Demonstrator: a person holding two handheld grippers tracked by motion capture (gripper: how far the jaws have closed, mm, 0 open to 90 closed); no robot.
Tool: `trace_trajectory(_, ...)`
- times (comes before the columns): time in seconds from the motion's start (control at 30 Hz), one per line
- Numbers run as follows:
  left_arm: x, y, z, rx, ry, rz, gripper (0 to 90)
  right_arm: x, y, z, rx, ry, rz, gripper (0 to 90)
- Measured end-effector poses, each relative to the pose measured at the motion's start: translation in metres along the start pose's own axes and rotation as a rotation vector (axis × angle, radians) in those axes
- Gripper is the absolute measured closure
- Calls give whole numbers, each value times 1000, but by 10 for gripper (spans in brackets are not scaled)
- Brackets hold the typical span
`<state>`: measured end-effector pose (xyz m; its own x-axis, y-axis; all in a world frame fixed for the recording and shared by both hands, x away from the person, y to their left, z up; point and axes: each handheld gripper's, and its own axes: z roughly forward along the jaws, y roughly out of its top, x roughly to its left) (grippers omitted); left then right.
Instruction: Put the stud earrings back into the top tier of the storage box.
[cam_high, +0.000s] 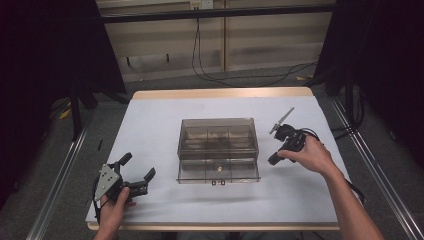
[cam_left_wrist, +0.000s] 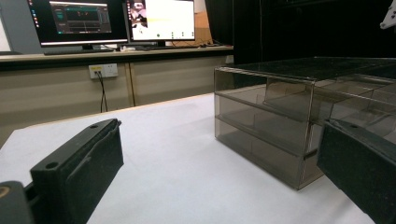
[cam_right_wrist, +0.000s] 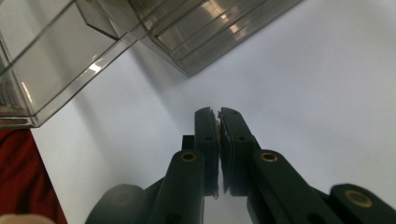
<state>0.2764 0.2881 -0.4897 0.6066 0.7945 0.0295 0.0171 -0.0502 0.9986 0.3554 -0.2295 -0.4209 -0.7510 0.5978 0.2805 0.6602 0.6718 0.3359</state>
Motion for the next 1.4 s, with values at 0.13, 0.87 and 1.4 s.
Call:
trace_trajectory(0.13,0,0,0,1,-2,0,7,2,-3,-11,-82,22,-15,866)
trace_trajectory(0.87,0,0,0,0,1,0,7,20,1,-59,-277,57,-84,866)
trace_trajectory(1.4,0,0,0,0,-1,1,7,46,32,-64,-297,119,-172,866)
